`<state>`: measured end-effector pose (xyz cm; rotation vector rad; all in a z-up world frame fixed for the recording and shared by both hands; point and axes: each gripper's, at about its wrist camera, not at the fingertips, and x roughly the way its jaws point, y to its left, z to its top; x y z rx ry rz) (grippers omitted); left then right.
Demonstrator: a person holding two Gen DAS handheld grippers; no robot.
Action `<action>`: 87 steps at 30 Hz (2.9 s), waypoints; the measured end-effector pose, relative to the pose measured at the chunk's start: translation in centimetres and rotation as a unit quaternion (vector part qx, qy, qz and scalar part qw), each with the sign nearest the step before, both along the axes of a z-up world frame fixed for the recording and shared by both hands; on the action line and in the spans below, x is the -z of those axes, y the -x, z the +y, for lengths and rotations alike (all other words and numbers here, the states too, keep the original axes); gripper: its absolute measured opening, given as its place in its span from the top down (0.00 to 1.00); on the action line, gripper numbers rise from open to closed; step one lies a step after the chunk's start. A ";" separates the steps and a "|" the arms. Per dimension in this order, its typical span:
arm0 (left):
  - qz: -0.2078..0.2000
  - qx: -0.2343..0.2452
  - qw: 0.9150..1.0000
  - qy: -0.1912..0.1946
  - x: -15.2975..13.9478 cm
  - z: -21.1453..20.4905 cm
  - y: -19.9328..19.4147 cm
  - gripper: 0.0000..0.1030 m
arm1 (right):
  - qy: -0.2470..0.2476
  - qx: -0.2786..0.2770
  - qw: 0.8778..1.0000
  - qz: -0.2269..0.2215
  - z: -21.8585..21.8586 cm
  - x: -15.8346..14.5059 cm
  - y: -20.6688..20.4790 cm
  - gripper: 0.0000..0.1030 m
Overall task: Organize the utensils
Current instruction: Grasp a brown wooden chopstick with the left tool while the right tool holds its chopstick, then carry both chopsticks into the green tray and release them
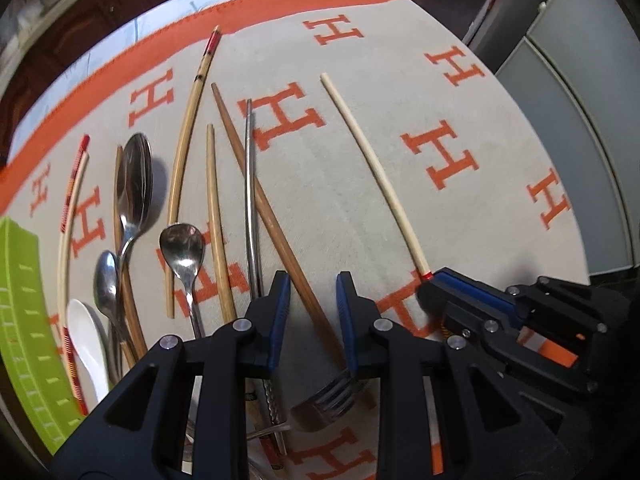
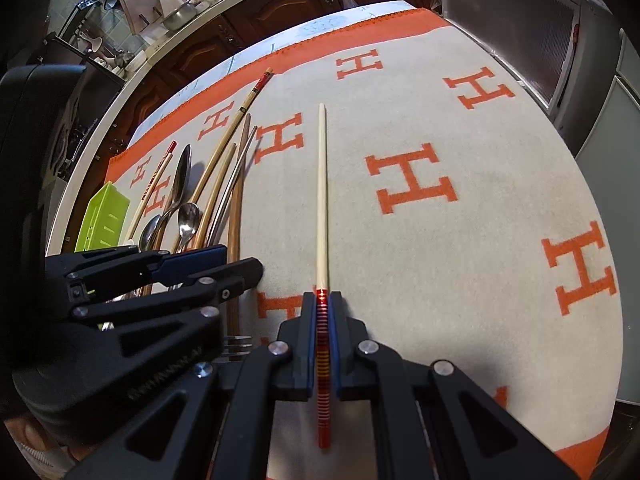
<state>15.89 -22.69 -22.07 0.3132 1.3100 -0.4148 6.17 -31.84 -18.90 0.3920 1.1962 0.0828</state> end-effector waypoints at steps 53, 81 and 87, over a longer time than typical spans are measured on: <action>-0.168 -0.240 0.953 0.076 -11.9 33.5 5.8 0.96 | -0.164 -0.087 0.982 -0.034 18.2 -7.3 -3.8 0.95; -0.128 -0.228 0.965 -0.009 -5.9 36.3 5.5 0.95 | -0.183 -0.076 0.979 0.047 26.5 -2.8 -4.5 0.92; -0.127 -0.235 0.964 -0.010 -6.2 36.4 5.6 0.95 | -0.179 -0.075 0.980 0.034 25.7 -3.3 -3.8 0.92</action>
